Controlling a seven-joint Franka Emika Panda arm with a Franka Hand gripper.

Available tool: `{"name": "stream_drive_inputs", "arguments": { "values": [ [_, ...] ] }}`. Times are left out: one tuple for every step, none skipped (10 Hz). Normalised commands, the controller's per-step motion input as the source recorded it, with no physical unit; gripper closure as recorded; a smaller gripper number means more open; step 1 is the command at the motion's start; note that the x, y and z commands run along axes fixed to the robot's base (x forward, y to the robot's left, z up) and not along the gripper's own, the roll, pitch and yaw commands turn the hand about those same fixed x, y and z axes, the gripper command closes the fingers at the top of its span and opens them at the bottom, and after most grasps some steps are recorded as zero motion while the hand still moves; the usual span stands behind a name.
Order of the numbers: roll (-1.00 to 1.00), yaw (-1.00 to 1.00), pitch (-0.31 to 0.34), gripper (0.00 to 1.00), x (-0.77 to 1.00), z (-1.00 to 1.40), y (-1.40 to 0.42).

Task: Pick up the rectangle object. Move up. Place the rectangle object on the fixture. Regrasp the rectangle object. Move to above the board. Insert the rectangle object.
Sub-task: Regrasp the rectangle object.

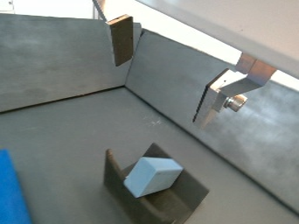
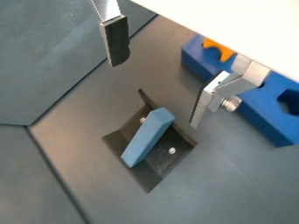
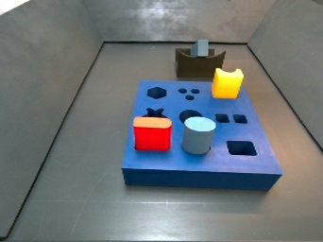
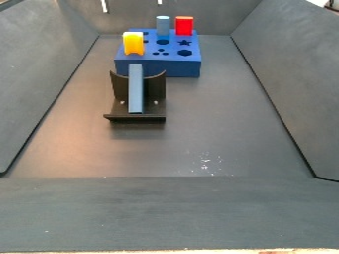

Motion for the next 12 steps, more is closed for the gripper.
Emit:
{"name": "stream_drive_inputs", "arguments": {
  "values": [
    [1.0,0.02,-0.03,0.0,0.01,0.0,-0.03],
    [1.0,0.02,-0.026,0.0,0.02,0.0,-0.03],
    [1.0,0.02,-0.016,0.0,0.02,-0.01,-0.03],
    [1.0,0.03,-0.01,0.0,0.03,-0.01,-0.03],
    [1.0,0.03,0.002,0.0,0.03,-0.01,-0.03],
    [1.0,0.03,0.016,0.0,0.04,-0.01,-0.03],
    [1.0,0.03,0.028,0.0,0.05,-0.01,-0.03],
    [1.0,0.04,0.048,0.0,0.05,-0.01,-0.03],
    [1.0,0.05,0.077,0.0,0.06,-0.01,-0.03],
    [1.0,0.06,0.093,0.0,0.06,-0.01,-0.04],
    [1.0,0.08,0.14,0.0,0.07,-0.02,-0.04],
    [1.0,0.11,0.185,0.0,0.08,-0.02,-0.04]
  ]
}}
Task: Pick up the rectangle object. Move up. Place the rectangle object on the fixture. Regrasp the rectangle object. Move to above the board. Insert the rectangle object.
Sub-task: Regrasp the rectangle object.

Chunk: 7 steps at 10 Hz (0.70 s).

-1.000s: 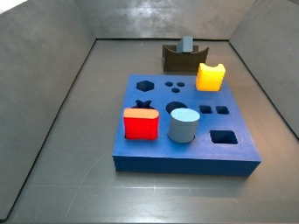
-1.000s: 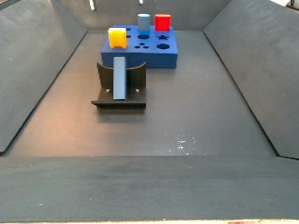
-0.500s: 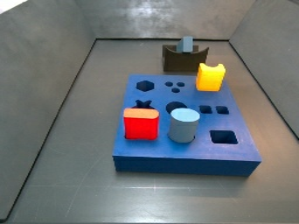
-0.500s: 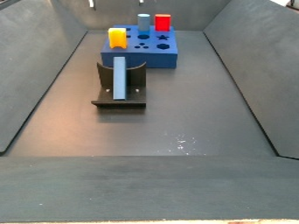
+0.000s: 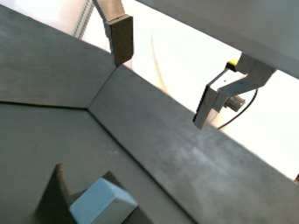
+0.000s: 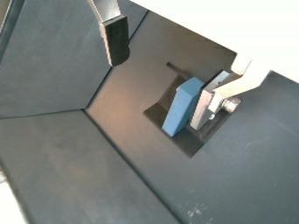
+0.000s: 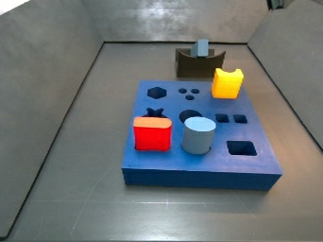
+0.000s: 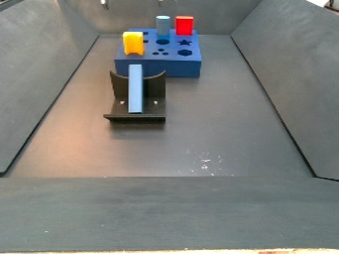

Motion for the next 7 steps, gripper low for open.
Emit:
{"name": "stream_drive_inputs", "arguments": {
  "values": [
    [0.88,0.11,0.211,0.0,0.09,-0.02,-0.04],
    [0.62,0.13,0.209,0.0,0.09,-0.02,-0.04],
    [0.46,0.16,0.187,0.0,0.09,-0.02,-0.04],
    [0.35,0.18,0.155,0.0,0.08,-0.01,-0.04],
    [0.32,0.11,0.129,0.0,0.03,-1.0,0.07],
    [0.3,0.11,0.099,0.0,0.04,-1.0,0.07],
    [0.26,0.13,0.055,0.0,0.05,-1.0,0.06]
  ]
}}
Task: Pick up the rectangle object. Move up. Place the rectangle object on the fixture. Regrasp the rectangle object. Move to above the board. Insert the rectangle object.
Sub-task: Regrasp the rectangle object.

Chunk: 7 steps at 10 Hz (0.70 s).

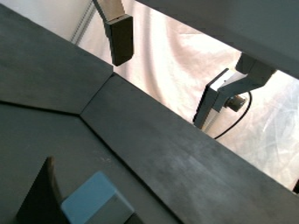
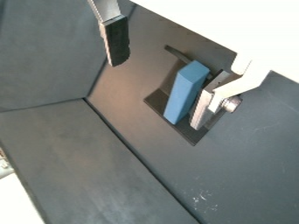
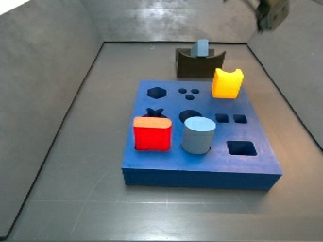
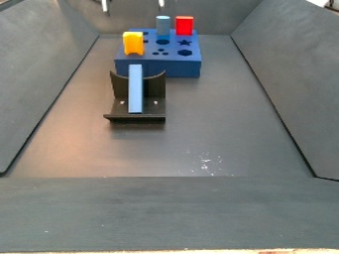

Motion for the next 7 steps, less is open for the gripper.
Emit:
{"name": "stream_drive_inputs", "arguments": {
  "values": [
    [0.17,0.13,0.008,0.0,0.06,-1.0,0.06],
    [0.13,0.13,-0.034,0.0,0.06,-1.0,0.06],
    [0.11,0.12,-0.064,0.0,0.07,-1.0,0.06],
    [0.11,0.1,-0.099,0.0,0.08,-1.0,0.05],
    [0.11,0.08,-0.119,0.0,0.09,-1.0,0.05],
    [0.1,0.05,-0.133,0.0,0.1,-1.0,0.04],
    [0.11,0.04,-0.136,0.0,0.1,-1.0,0.04]
  ]
}}
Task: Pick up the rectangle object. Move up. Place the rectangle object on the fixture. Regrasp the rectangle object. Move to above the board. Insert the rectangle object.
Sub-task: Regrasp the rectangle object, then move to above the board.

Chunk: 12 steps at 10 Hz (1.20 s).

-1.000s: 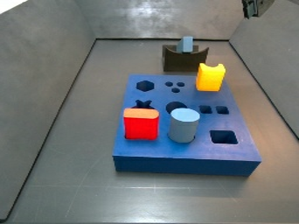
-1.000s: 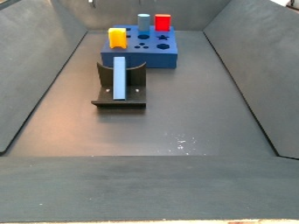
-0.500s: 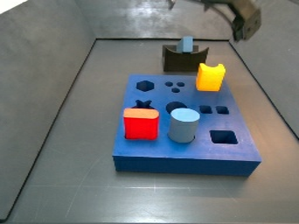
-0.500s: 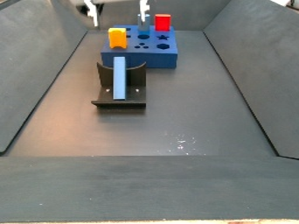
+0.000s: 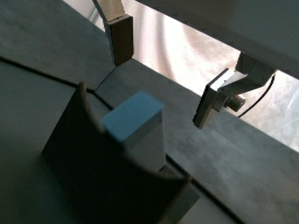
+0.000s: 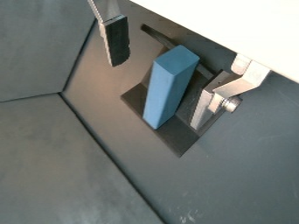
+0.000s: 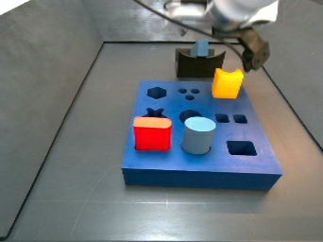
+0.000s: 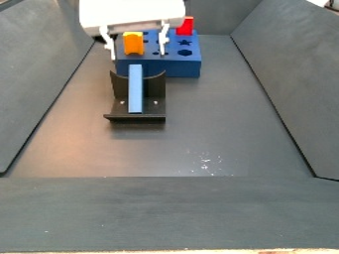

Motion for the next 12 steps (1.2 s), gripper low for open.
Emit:
{"name": "stream_drive_inputs", "arguments": {
  "values": [
    [0.12,0.01,-0.124,0.0,0.1,-0.92,0.02],
    [0.11,0.0,-0.115,0.0,0.1,-0.82,0.02],
    [0.12,-0.02,-0.087,0.0,0.08,-0.63,0.01],
    [0.11,-0.02,-0.074,0.0,0.08,-0.49,0.01],
    [0.12,-0.04,-0.05,0.0,0.05,-0.38,0.0],
    [0.13,-0.05,-0.042,0.0,0.05,-0.37,0.01],
    [0.13,-0.05,-0.039,0.0,0.05,-0.37,0.01],
    [0.13,-0.05,-0.038,0.0,0.05,-0.37,0.01],
    [0.13,-0.05,-0.037,0.0,0.05,-0.37,0.01],
    [0.13,-0.05,-0.033,0.0,0.04,-0.37,0.01],
    [0.0,0.0,0.0,1.0,0.0,-0.83,0.0],
    [0.6,0.06,-0.245,1.0,-0.09,1.0,-0.02]
  ]
}}
